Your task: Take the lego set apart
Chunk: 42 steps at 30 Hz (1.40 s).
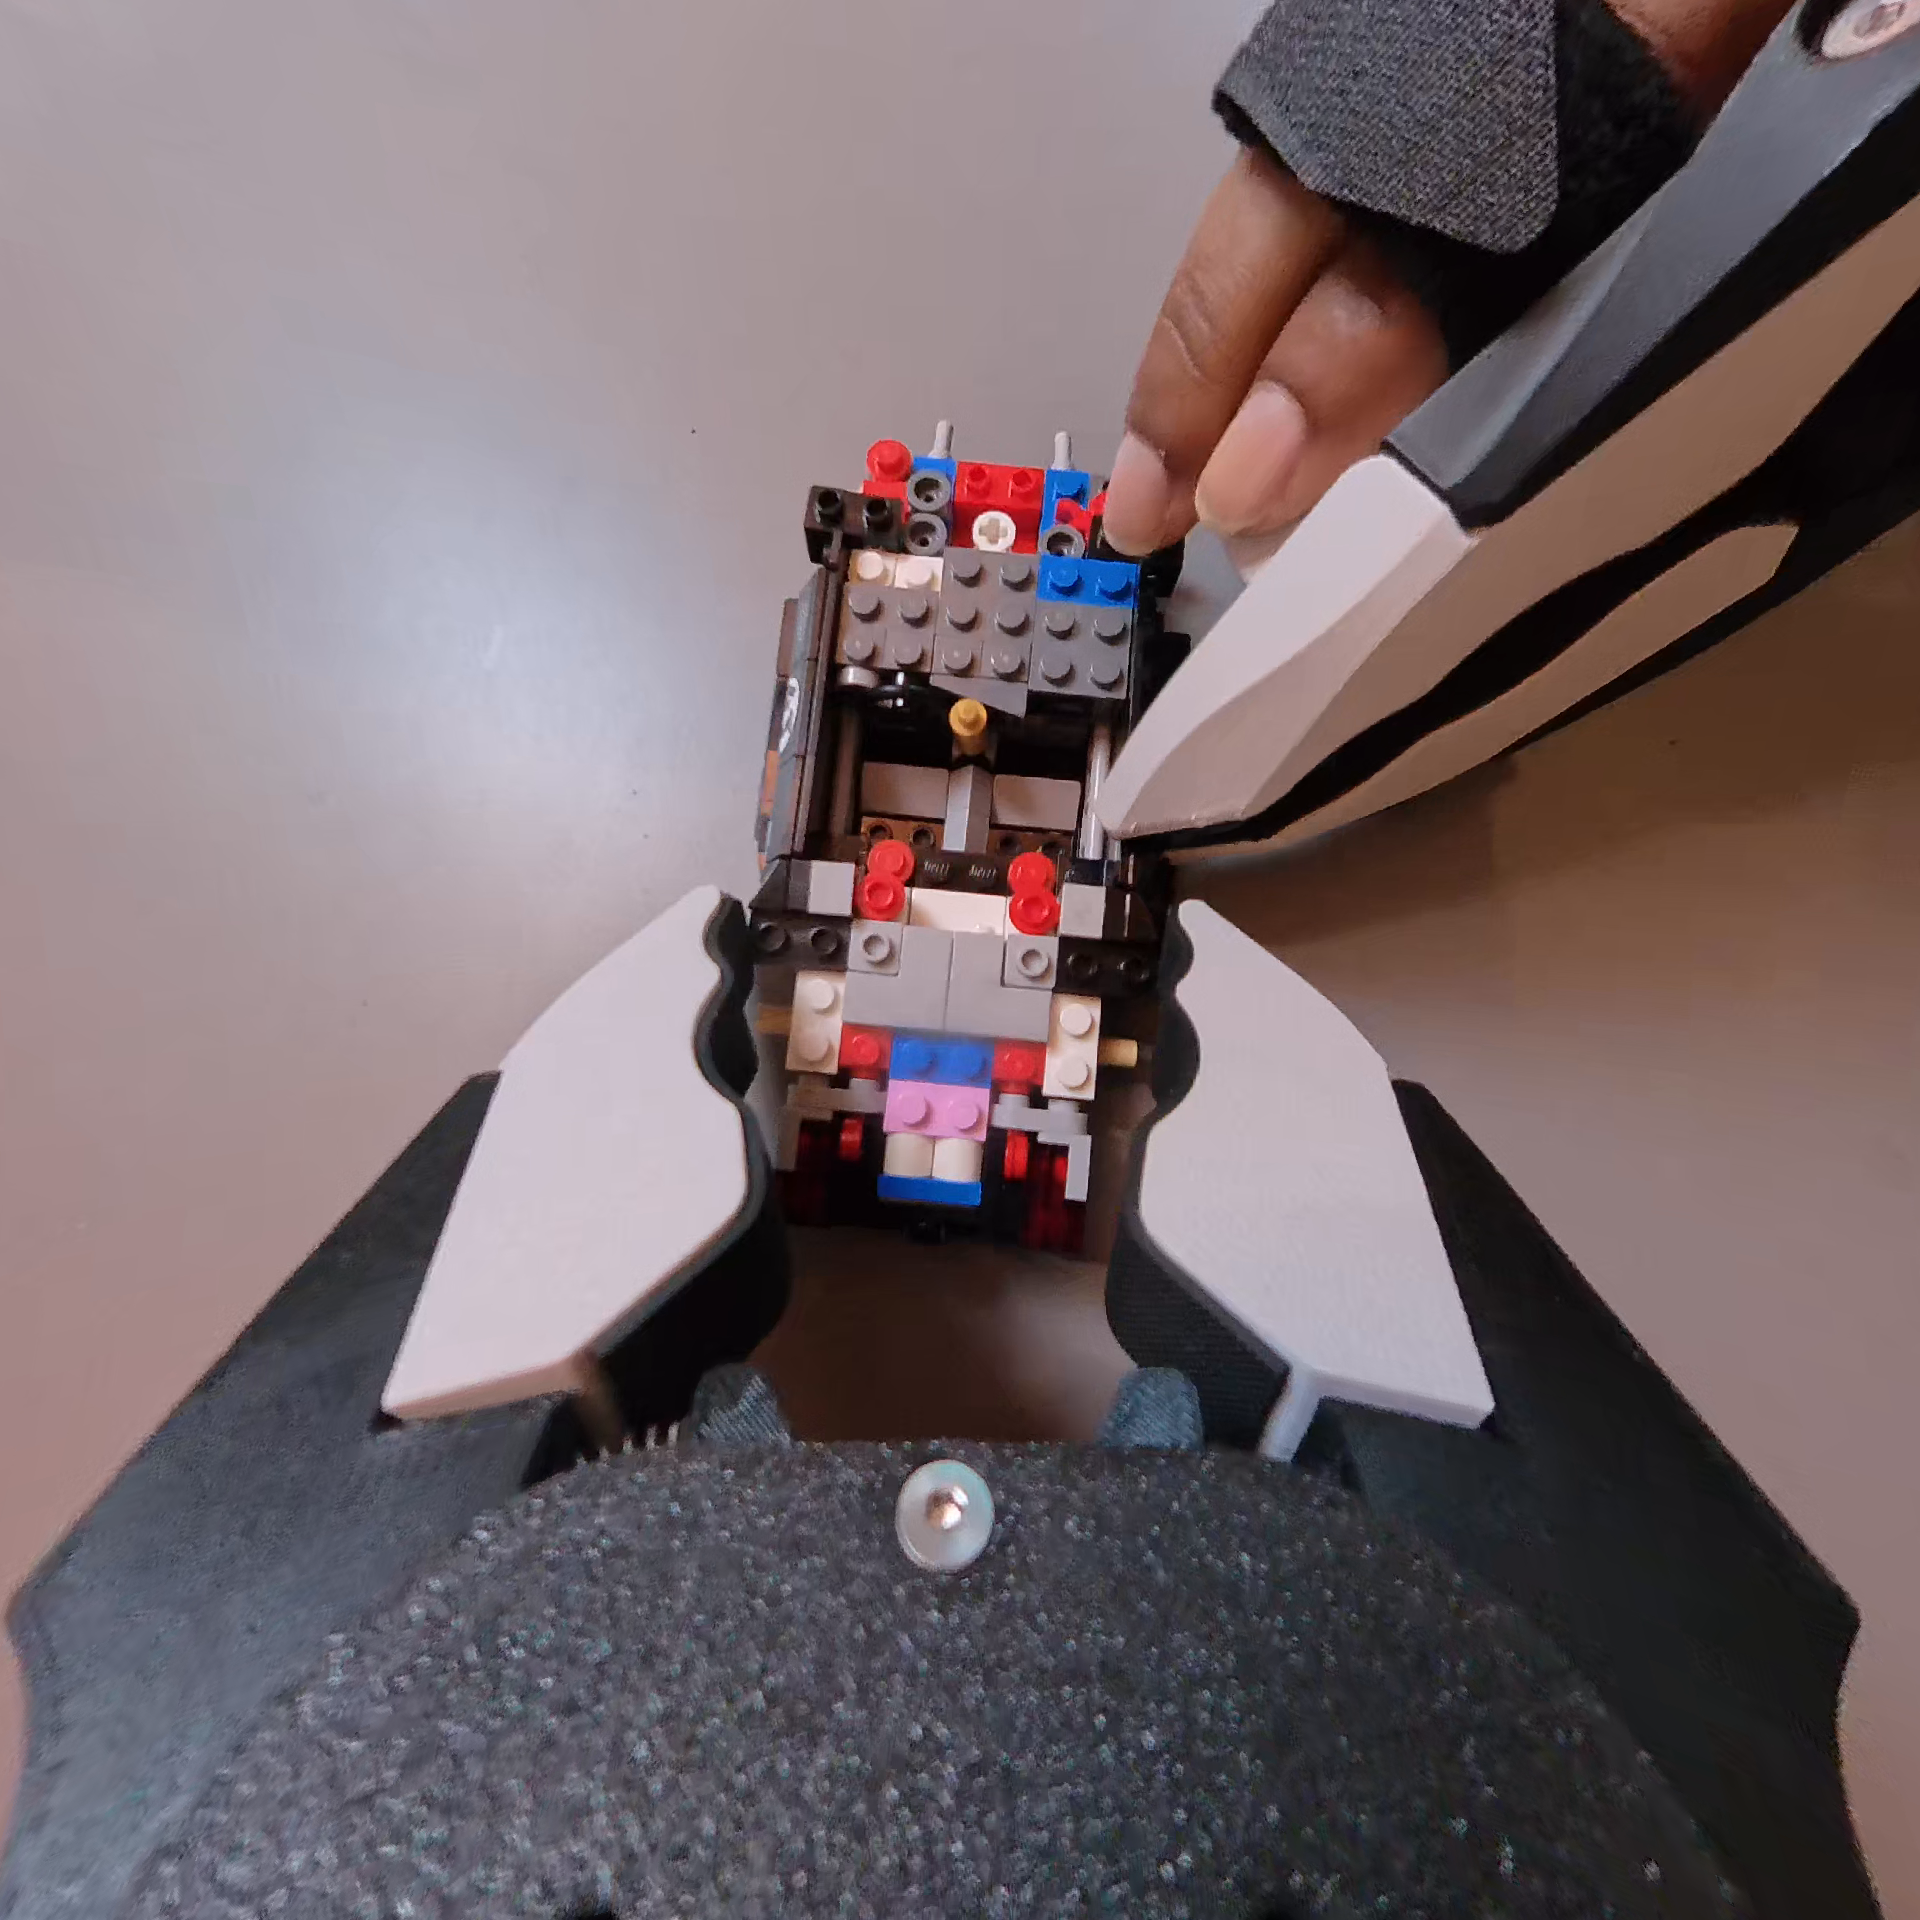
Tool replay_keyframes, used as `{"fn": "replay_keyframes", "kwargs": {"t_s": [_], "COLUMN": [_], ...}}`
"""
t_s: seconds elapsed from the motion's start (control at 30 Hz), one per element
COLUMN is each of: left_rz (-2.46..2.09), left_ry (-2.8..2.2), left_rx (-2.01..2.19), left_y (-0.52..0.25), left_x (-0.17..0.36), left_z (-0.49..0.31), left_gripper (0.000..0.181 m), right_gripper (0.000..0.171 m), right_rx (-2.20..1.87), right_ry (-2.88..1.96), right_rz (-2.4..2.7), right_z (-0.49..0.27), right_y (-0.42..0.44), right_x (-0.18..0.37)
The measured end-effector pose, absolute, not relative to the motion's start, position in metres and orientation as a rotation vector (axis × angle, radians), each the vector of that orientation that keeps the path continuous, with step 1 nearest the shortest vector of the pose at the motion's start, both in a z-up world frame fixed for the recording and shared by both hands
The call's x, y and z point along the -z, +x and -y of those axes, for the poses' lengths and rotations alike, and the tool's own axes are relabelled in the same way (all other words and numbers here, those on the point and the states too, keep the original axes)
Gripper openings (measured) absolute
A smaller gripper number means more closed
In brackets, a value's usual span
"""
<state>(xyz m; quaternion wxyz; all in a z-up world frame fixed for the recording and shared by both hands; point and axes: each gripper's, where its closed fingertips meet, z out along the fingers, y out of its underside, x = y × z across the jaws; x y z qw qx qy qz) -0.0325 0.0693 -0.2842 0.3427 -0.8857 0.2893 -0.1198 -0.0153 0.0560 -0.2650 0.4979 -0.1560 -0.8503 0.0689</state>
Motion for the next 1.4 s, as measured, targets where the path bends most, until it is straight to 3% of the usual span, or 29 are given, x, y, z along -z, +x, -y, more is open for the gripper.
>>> {"fn": "replay_keyframes", "kwargs": {"t_s": [0.97, 1.1, 1.4], "left_rz": [-0.787, -0.788, -0.762], "left_ry": [-2.317, -2.319, -2.312], "left_rx": [0.296, 0.292, 0.314], "left_y": [-0.028, -0.029, -0.029], "left_x": [0.285, 0.285, 0.285], "left_z": [-0.066, -0.066, -0.067], "left_gripper": [0.075, 0.075, 0.076], "right_gripper": [0.009, 0.008, 0.009], "right_rx": [-0.682, -0.82, -0.782], "right_ry": [-0.818, -0.805, -0.786], "right_rz": [2.056, 1.932, 2.184], "right_z": [-0.052, -0.051, -0.039], "right_y": [-0.009, -0.011, 0.02], "right_x": [0.263, 0.225, 0.257]}}
